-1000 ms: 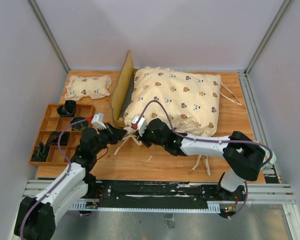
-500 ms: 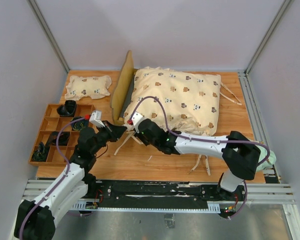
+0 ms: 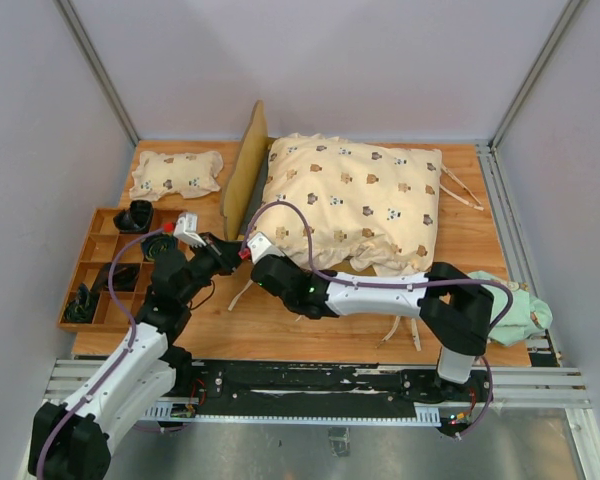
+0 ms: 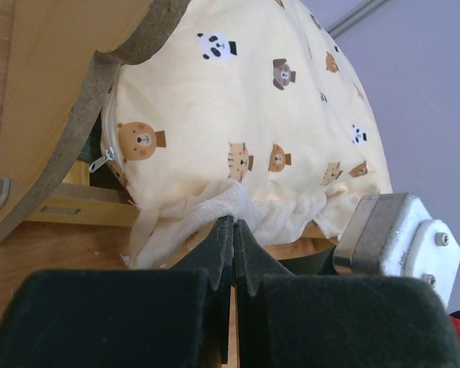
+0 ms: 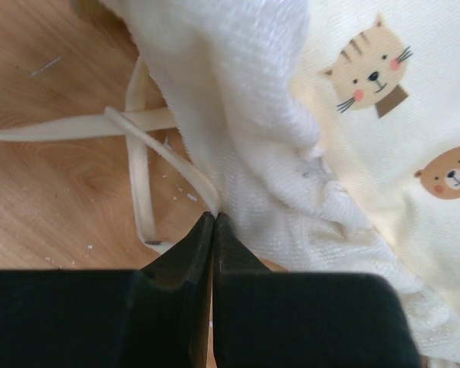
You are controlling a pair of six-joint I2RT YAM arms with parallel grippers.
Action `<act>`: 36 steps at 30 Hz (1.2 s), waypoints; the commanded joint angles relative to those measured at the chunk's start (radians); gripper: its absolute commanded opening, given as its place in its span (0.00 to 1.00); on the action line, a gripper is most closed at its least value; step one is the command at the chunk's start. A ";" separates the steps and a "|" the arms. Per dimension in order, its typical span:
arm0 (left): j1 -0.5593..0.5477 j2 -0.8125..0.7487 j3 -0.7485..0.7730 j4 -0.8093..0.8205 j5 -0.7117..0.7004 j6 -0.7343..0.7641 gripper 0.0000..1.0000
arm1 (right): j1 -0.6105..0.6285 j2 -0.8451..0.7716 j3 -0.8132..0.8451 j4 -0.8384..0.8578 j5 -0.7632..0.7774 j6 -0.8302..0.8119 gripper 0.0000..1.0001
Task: Set up the pet bed
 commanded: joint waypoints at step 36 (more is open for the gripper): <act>0.006 0.108 0.117 0.083 -0.048 0.055 0.04 | 0.064 0.301 0.622 -0.914 0.209 1.022 0.00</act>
